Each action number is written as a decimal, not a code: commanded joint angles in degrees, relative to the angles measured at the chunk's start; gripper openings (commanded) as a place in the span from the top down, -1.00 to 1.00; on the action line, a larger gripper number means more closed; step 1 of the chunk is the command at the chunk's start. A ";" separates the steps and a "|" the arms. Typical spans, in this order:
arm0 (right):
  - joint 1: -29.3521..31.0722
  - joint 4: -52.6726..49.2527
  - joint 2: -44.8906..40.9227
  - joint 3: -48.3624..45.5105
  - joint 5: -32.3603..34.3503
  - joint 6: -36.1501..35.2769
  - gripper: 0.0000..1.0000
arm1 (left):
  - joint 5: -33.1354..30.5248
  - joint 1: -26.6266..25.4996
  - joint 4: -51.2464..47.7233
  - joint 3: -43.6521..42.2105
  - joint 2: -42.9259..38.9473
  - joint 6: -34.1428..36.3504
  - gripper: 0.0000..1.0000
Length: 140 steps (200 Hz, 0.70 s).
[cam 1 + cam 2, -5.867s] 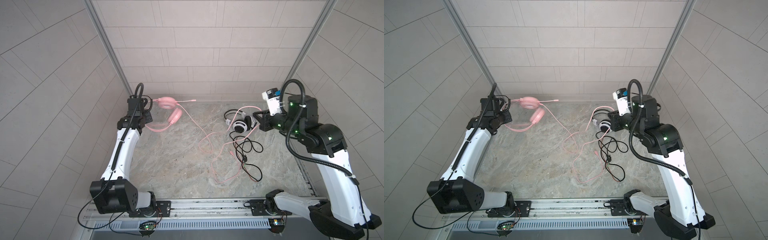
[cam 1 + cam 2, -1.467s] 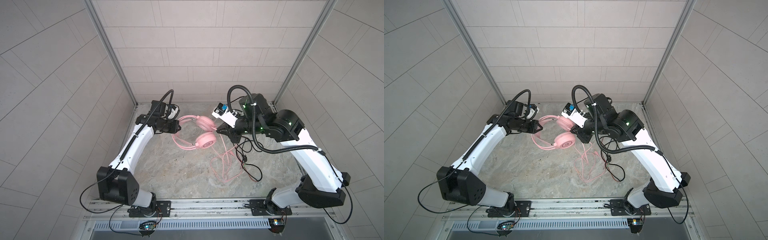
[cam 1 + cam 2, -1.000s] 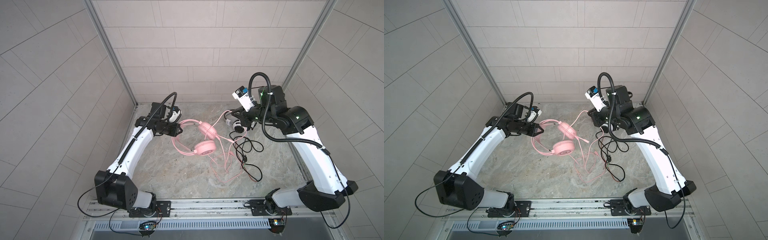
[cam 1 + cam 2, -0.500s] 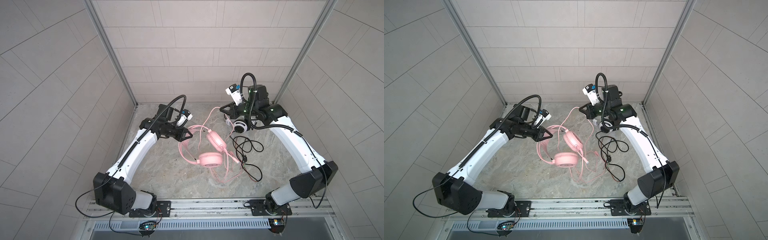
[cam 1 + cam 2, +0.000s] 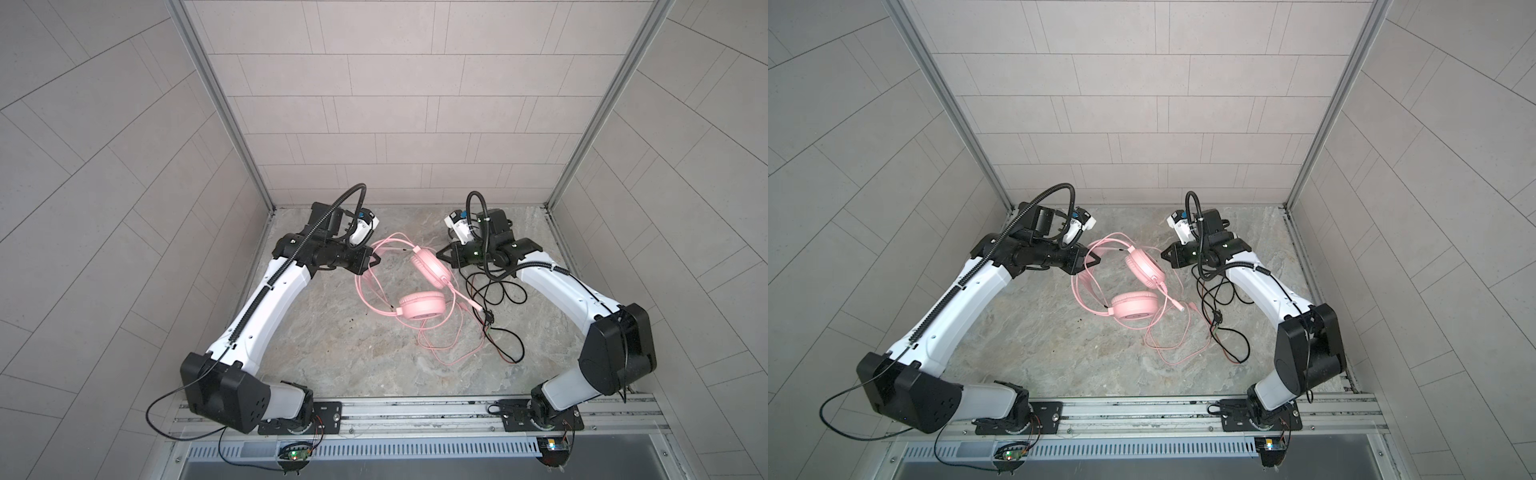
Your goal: Wrap the headphones
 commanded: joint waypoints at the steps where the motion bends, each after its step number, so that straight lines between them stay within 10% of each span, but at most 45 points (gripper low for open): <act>1: -0.09 7.68 -2.09 -3.82 0.27 3.51 1.00 | -0.33 0.14 1.57 5.65 -3.29 -3.42 1.00; 140: 0.90 12.51 -1.53 -17.77 8.55 8.16 1.00 | -4.71 6.86 3.80 15.14 -6.49 -13.97 1.00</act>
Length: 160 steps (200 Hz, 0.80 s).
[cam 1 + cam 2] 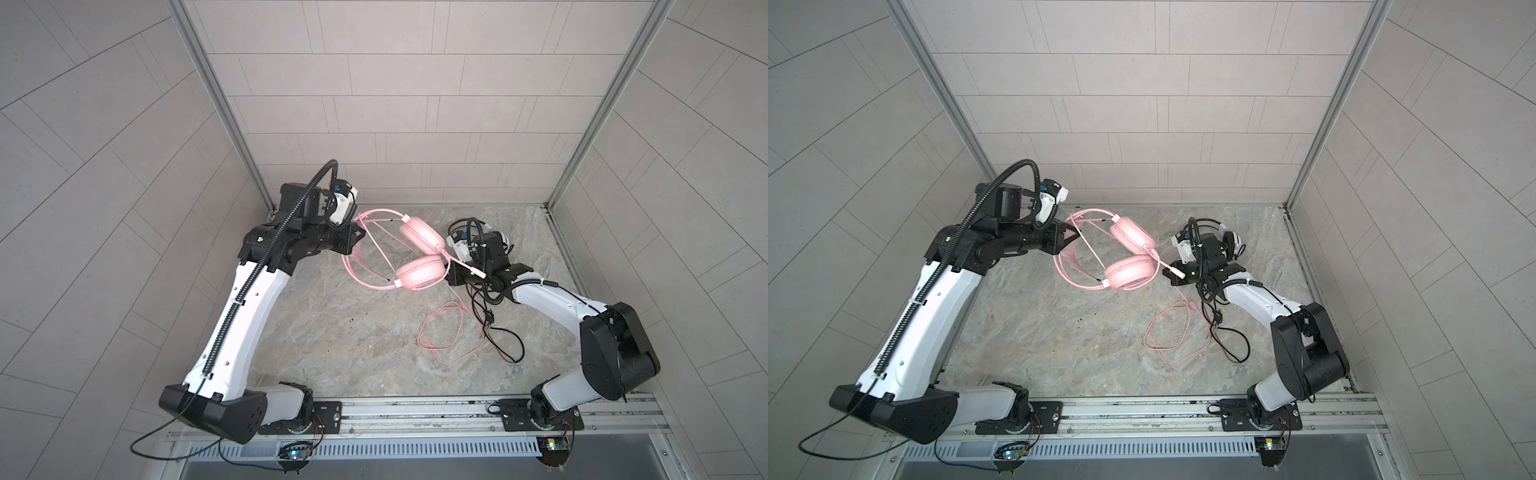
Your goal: Wrap the headphones
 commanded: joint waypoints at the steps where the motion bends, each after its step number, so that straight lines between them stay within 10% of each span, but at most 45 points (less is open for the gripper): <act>1: -0.52 -3.65 -0.09 -2.19 4.84 1.49 1.00 | 1.95 3.32 8.91 2.04 -3.49 -6.98 1.00; 100: 4.76 -13.54 -4.79 -1.36 9.30 -2.57 1.00 | -9.90 10.69 12.66 -0.74 -3.34 -16.14 1.00; 160: -3.90 -13.92 -14.60 -3.94 14.27 2.85 1.00 | 2.43 13.24 14.44 -5.34 -2.57 -16.02 1.00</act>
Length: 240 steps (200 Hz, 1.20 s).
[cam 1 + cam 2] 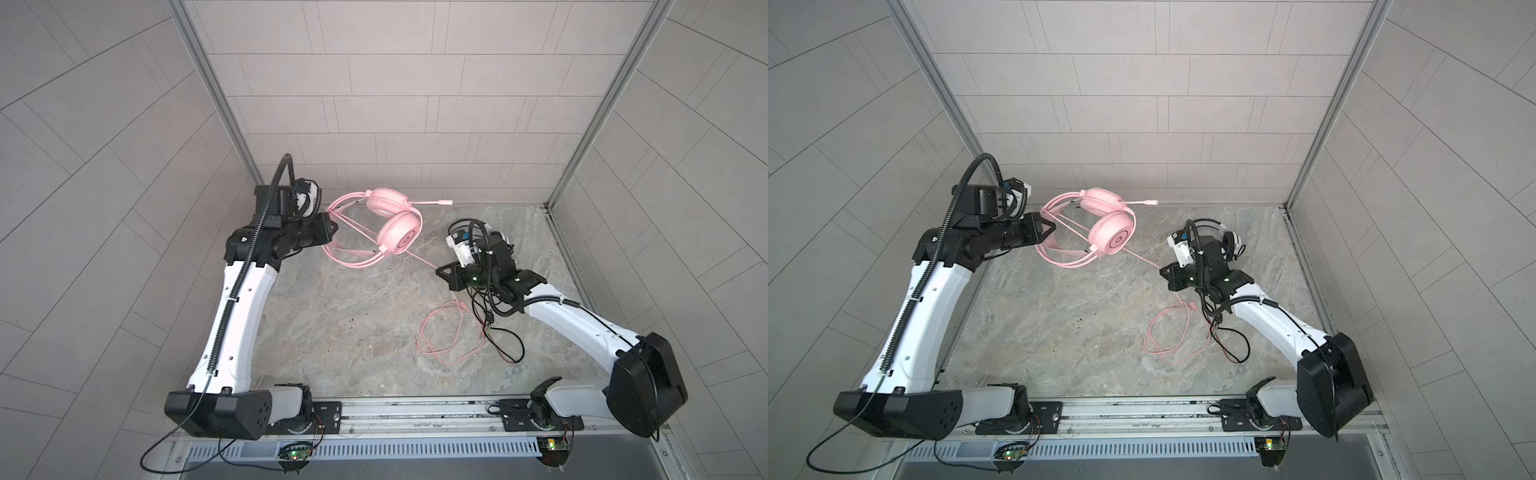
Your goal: Wrap the headphones
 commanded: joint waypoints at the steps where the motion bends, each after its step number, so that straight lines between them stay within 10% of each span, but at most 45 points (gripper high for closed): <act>1: -7.46 -8.28 -2.30 -3.47 7.01 4.45 1.00 | 3.27 2.20 11.34 -1.00 -2.09 -2.97 1.00; 141: -17.75 26.88 -7.16 -10.60 7.07 28.14 1.00 | 19.08 2.15 7.66 -2.98 -1.52 2.44 1.00; 240: -18.09 29.09 8.78 9.11 -4.51 28.41 1.00 | 18.20 -2.16 1.41 -1.44 0.80 8.00 1.00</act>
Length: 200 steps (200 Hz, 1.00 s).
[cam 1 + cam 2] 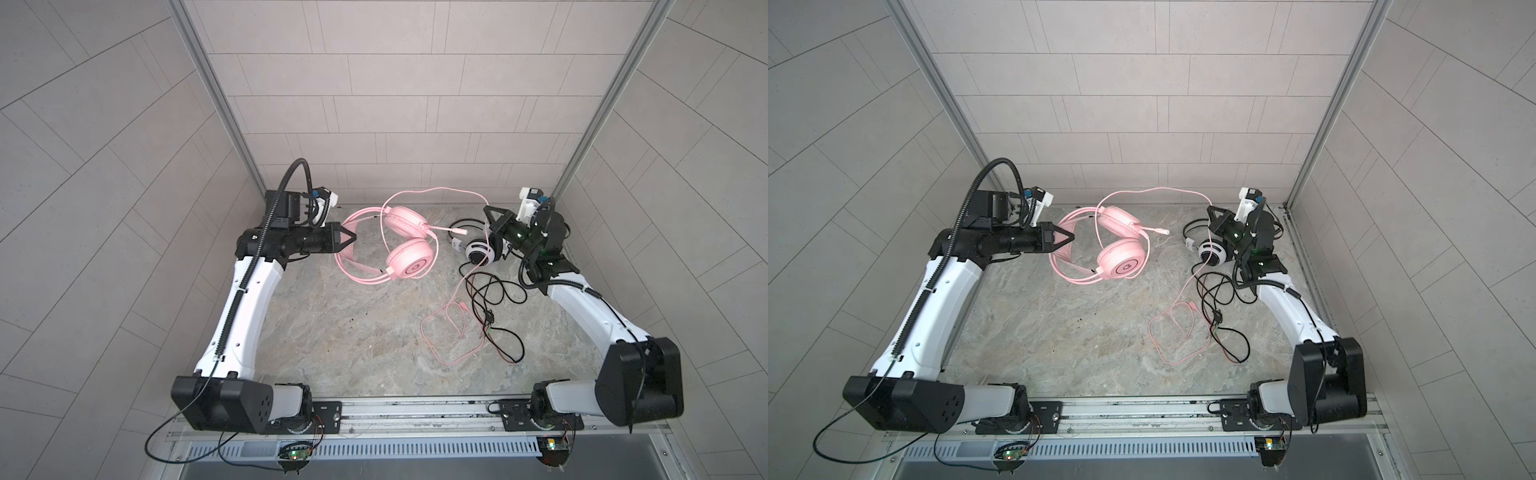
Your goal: Wrap the headphones
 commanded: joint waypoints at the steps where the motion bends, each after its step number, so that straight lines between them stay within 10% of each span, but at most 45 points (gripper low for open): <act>1: 1.17 -1.23 2.83 3.48 -3.69 0.75 1.00 | 0.77 -0.69 0.55 2.72 -1.19 0.90 1.00; 160: 12.39 -0.09 10.66 -10.71 -5.69 -6.67 0.99 | 2.09 6.34 33.94 5.03 -3.38 -28.04 1.00; 200: 16.99 0.88 18.32 -7.21 -0.07 -7.07 0.86 | 0.55 6.52 29.23 12.46 0.07 -25.47 1.00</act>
